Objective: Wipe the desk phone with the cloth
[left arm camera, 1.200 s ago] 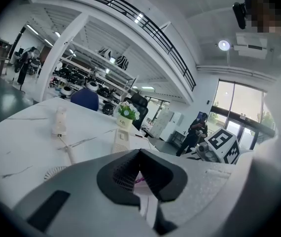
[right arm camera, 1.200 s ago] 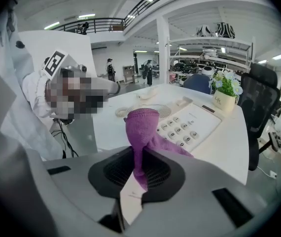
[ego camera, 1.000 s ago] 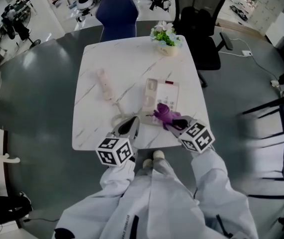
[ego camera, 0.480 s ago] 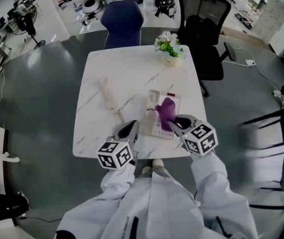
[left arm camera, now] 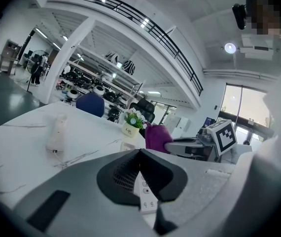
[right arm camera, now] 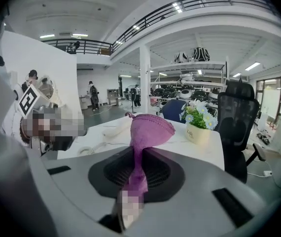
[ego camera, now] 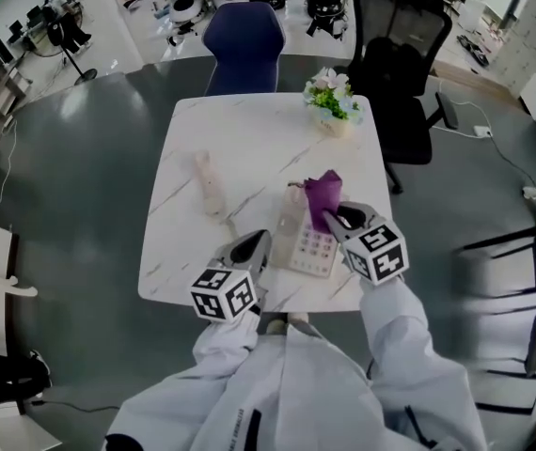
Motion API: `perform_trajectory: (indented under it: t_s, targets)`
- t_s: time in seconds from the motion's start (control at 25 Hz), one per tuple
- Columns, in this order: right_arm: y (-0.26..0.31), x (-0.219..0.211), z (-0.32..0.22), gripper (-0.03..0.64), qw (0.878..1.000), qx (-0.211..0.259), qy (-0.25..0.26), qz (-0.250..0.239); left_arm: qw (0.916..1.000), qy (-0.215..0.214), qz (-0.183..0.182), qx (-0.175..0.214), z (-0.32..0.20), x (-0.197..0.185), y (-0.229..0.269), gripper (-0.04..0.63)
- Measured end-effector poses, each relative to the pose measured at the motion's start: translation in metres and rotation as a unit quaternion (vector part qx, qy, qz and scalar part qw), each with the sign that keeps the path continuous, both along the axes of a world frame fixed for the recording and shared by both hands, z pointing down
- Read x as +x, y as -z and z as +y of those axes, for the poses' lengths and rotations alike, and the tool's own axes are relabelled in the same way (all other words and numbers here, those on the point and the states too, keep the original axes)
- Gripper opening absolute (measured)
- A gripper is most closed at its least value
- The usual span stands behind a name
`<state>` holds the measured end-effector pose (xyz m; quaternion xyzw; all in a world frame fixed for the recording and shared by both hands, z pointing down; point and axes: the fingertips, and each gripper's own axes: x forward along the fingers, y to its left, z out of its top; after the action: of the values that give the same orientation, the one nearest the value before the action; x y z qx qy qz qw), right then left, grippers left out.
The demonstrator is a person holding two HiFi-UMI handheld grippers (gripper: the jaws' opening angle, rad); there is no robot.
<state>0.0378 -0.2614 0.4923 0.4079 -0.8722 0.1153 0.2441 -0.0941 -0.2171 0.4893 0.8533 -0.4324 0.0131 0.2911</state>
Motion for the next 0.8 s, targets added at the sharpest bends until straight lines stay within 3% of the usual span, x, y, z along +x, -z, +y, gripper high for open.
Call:
perform_trajectory:
  t_s: [0.44,0.8]
  targets:
    - [-0.006,0.004,-0.048,0.033,0.995,0.034,0.004,0.091,0.9999,0.014,0.000,-0.001,-0.023,-0.005,-0.003,-0.002]
    - [-0.018,-0.009,-0.074,0.034,0.992,0.037,0.019,0.116,0.9998,0.016,-0.007,-0.009,-0.032,-0.004,-0.011,-0.002]
